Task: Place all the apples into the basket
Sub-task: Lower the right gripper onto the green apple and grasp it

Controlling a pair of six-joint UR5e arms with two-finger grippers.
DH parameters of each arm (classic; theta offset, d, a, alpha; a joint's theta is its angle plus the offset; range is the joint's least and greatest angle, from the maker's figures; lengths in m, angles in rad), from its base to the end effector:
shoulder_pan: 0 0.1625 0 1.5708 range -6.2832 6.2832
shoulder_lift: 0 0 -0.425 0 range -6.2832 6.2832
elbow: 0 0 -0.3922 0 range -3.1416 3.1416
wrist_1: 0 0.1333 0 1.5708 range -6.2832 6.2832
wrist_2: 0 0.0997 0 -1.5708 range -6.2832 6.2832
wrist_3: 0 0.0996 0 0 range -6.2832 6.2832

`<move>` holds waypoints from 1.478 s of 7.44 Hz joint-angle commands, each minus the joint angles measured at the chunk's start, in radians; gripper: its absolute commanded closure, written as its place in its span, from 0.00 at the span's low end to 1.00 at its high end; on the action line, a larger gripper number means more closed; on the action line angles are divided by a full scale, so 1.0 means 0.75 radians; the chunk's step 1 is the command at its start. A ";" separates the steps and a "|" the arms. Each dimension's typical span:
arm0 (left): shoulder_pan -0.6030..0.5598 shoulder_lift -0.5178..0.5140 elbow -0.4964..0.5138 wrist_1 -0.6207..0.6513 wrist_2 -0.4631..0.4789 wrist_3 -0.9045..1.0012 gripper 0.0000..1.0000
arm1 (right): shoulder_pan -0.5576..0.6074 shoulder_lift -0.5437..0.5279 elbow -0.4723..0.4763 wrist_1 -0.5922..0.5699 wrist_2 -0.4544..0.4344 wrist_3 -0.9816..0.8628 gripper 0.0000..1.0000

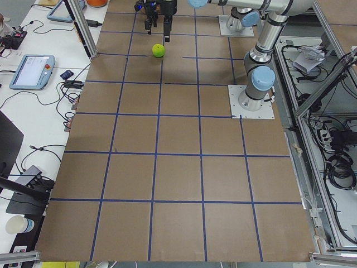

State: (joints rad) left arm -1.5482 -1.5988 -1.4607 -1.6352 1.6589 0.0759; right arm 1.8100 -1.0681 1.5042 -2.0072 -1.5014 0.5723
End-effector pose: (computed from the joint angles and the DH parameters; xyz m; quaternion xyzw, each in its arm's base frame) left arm -0.1131 -0.5069 0.5221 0.0262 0.9986 -0.0067 0.0444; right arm 0.2926 -0.6080 0.2699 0.1657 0.9856 0.0136 0.0319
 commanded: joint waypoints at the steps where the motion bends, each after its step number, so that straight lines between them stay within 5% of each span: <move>1: -0.010 -0.022 0.017 0.039 -0.005 -0.021 0.00 | 0.071 0.062 0.005 -0.001 0.000 0.018 0.00; 3: -0.028 -0.014 -0.012 0.145 -0.019 -0.028 0.00 | 0.100 0.078 0.005 0.007 0.028 0.020 0.00; 11: -0.026 0.050 -0.100 0.094 -0.085 -0.068 0.00 | 0.102 0.156 -0.005 -0.009 0.065 0.000 0.00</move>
State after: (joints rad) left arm -1.5702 -1.5633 -1.5333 -1.5640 1.6026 0.0343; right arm 1.8868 -0.9586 1.4998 -2.0127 -1.4666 0.5745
